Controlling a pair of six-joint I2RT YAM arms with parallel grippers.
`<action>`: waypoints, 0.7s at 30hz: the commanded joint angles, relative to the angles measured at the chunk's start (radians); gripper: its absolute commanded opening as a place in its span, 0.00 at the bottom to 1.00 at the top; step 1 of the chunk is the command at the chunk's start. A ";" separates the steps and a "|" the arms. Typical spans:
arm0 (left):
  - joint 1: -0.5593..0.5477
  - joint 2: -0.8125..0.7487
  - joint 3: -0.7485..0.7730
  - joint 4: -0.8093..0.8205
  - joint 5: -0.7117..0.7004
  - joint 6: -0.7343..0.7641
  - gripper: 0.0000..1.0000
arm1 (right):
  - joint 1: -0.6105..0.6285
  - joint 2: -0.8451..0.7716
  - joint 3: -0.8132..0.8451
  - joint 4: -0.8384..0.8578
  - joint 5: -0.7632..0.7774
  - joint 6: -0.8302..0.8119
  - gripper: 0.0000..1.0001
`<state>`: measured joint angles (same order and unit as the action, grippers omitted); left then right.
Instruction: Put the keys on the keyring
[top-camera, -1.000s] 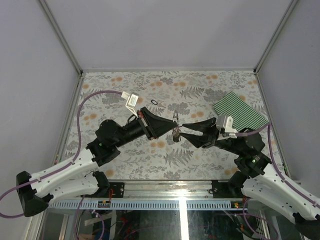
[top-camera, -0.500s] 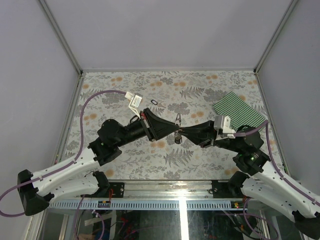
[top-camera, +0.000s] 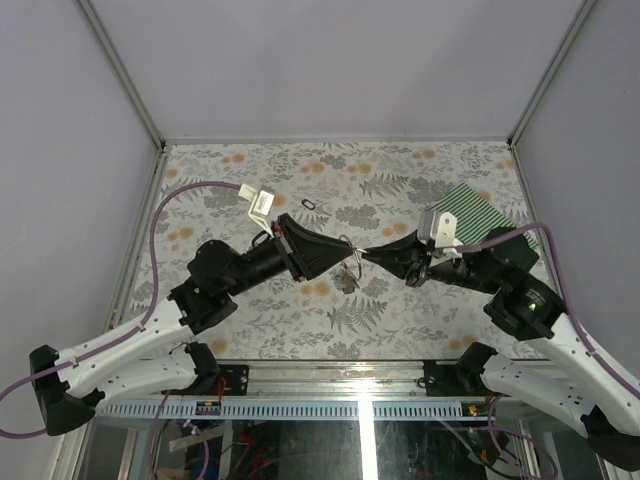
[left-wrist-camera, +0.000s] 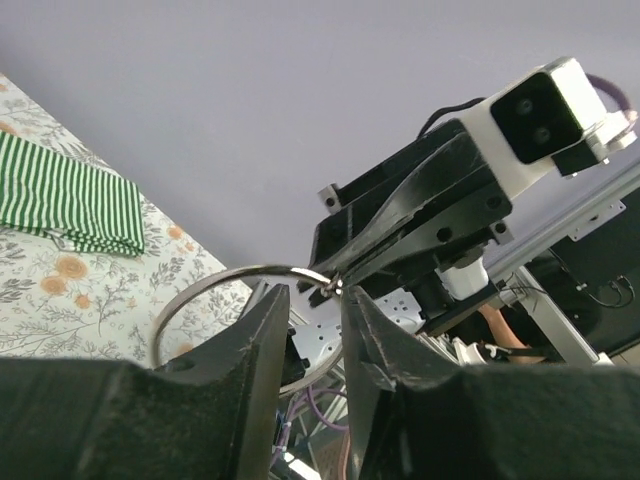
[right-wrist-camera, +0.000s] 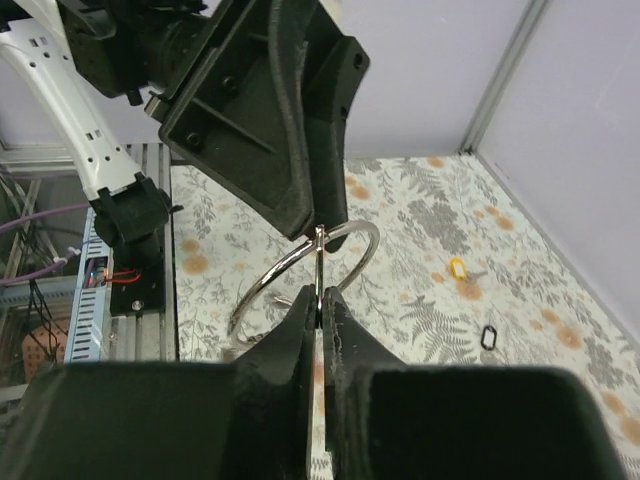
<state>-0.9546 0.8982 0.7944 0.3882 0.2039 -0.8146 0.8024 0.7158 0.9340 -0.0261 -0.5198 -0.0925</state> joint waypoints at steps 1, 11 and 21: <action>0.002 -0.045 0.036 -0.071 -0.083 0.102 0.32 | 0.003 0.038 0.176 -0.303 0.103 -0.085 0.00; 0.003 -0.049 0.123 -0.345 -0.275 0.394 0.62 | 0.004 0.211 0.399 -0.679 0.286 -0.003 0.00; -0.046 -0.041 0.062 -0.271 -0.427 0.664 0.84 | 0.003 0.410 0.573 -0.919 0.473 0.173 0.00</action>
<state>-0.9722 0.8684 0.8936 0.0391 -0.1234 -0.3210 0.8028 1.0901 1.4258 -0.8574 -0.1448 -0.0143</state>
